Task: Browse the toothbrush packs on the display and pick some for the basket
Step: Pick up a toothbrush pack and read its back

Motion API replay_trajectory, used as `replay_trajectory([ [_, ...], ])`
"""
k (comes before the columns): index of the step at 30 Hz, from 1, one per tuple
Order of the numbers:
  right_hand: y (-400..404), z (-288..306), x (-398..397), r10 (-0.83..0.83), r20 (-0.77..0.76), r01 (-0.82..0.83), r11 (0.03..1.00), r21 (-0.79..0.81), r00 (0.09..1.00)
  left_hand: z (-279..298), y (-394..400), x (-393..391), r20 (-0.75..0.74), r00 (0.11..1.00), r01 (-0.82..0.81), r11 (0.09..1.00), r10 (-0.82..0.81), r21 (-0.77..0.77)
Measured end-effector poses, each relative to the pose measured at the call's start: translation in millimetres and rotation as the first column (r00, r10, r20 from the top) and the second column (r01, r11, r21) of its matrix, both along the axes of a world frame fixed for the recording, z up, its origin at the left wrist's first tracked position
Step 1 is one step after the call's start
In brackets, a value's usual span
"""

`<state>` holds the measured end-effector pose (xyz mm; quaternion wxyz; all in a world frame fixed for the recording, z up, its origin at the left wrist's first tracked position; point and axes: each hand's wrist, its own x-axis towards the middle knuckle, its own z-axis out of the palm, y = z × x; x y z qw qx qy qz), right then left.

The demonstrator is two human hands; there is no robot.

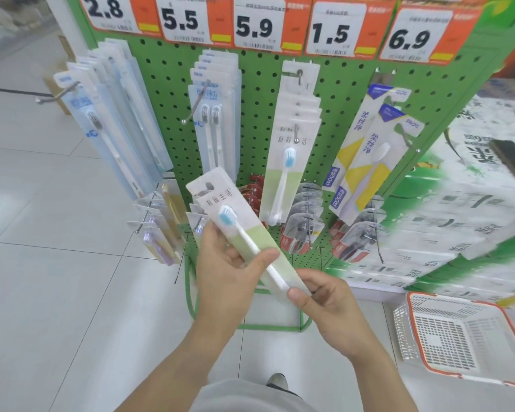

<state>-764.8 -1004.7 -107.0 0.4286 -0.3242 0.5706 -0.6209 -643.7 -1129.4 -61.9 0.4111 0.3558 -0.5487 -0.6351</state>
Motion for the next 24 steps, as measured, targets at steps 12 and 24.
replay_trajectory([
  [12, -6.6, -5.2, 2.3, -0.051, 0.064, 0.057, 0.994, -0.088, 0.997, 47.8, -15.5, -18.5, -0.111, 0.906, 0.389, 0.906, -0.410, -0.166],
  [24, -19.0, -1.0, -10.9, -0.179, -0.021, 0.179, 0.984, -0.022, 0.984, 59.5, -27.4, -39.4, -0.022, 0.980, 0.189, 0.958, -0.199, -0.215],
])
